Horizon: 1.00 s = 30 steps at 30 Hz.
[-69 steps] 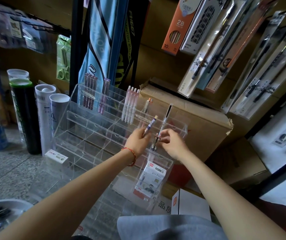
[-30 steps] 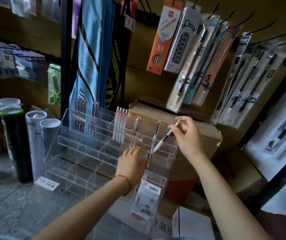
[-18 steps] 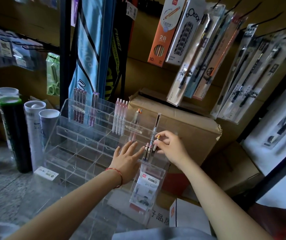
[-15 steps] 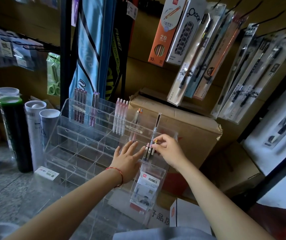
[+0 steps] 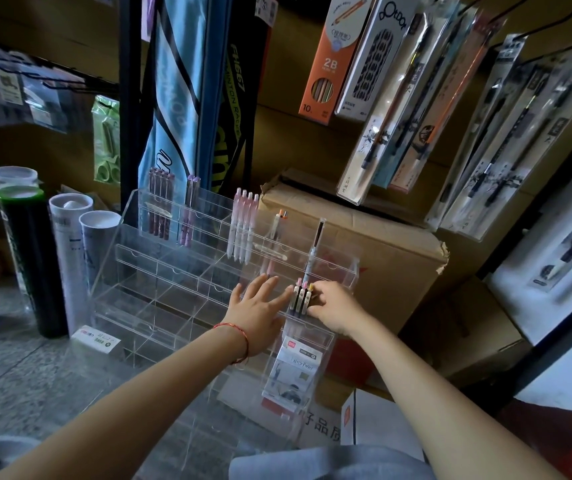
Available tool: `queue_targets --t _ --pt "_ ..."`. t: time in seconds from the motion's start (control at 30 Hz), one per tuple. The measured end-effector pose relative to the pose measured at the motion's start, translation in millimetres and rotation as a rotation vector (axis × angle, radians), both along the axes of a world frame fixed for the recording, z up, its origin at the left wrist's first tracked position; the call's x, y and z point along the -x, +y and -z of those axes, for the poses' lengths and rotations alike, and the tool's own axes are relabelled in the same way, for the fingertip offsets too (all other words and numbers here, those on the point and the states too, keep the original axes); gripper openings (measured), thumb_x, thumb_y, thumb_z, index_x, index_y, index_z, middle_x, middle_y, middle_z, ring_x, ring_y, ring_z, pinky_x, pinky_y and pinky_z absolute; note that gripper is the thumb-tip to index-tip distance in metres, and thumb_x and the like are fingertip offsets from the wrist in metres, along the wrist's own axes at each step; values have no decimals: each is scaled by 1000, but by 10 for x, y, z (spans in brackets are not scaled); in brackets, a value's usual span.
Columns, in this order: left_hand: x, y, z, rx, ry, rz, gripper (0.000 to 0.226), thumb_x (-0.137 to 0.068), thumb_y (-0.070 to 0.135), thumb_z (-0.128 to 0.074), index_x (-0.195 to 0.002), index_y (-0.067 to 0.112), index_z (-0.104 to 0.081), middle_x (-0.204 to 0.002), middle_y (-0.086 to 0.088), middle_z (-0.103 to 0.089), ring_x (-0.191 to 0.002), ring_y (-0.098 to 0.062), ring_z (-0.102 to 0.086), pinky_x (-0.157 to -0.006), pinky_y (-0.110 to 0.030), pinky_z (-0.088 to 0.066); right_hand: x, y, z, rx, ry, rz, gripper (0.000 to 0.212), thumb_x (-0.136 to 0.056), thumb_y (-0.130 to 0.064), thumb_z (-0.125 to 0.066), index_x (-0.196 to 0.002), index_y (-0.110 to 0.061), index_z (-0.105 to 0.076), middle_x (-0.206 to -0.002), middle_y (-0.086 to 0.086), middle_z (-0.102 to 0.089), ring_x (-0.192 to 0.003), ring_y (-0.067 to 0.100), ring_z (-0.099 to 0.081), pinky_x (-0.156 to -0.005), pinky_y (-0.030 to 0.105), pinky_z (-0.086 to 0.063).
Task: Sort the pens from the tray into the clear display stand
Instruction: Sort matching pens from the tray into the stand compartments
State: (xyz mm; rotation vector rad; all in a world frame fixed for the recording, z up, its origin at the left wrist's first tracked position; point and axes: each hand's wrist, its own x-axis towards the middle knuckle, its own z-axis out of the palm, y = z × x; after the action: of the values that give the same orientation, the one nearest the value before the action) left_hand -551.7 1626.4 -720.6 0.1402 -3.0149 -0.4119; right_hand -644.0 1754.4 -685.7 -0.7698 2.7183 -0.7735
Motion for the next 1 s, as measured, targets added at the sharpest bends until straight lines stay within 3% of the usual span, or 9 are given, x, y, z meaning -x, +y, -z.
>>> queue_targets --t 0.13,0.37,0.47,0.57,0.63,0.7,0.8,0.9,1.0 --pt "5 -11 -12 11 3 8 59 -97 27 -38 -147 35 -7 -157 1 1 -145 -21 9 -117 -52 0 -7 -13 21 -106 109 35 26 -84 -4 -57 -108 -13 -62 -106 8 -65 -99 25 -59 -76 25 -41" --pt "1 -4 8 25 1 15 62 -97 22 -39 -148 34 -6 -157 1 1 -145 -23 11 -117 -52 -1 -24 -24 104 -61 133 72 12 -85 -4 -57 -90 -14 -58 -85 4 -61 -80 20 -55 -55 22 -36" --pt "1 -3 -1 32 3 21 62 -97 22 -39 -148 33 -6 -157 1 3 -145 -22 12 -116 -52 1 -10 -7 93 -67 107 44 16 -84 -5 -58 -98 -13 -59 -88 3 -60 -84 21 -58 -67 26 -43" --pt "-15 -30 -22 11 18 37 63 -96 23 -38 -148 34 -4 -157 0 7 -145 -20 12 -115 -50 6 -2 49 -34 -39 48 16 34 -83 -5 -62 -115 -16 -56 -105 3 -63 -101 20 -60 -83 28 -47" --pt "-62 -95 -19 8 90 37 64 -96 21 -39 -148 33 -3 -157 1 9 -145 -18 12 -115 -45 8 -49 64 -216 78 153 50 30 -88 -2 -55 -115 -15 -57 -101 1 -64 -91 13 -60 -73 19 -43" --pt "-138 -215 0 28 171 42 63 -95 19 -38 -148 31 -6 -157 1 8 -145 -18 10 -116 -41 8 -132 48 -418 306 251 85 24 -91 1 -46 -101 -15 -60 -88 0 -65 -71 8 -57 -63 16 -42" --pt "-369 -502 44 79 245 75 57 -94 18 -38 -147 26 -20 -157 1 -4 -146 -19 -2 -115 -36 5 -293 -61 -610 567 219 75 26 -92 4 -41 -90 -16 -57 -82 1 -62 -64 10 -59 -65 24 -51" --pt "-725 -874 169 76 239 68 55 -89 26 -39 -143 20 -33 -153 -2 -24 -142 -23 -22 -113 -34 -9 -515 -293 -623 492 135 -88 23 -90 6 -43 -94 -12 -58 -81 2 -62 -64 11 -60 -63 22 -54" --pt "-1197 -1257 443 69 144 -55 67 -83 47 -34 -140 13 -40 -145 -4 -40 -135 -25 -37 -109 -37 -25 -775 -629 -477 209 -100 -327 20 -91 2 -46 -106 -6 -57 -88 7 -63 -66 10 -60 -59 17 -53"
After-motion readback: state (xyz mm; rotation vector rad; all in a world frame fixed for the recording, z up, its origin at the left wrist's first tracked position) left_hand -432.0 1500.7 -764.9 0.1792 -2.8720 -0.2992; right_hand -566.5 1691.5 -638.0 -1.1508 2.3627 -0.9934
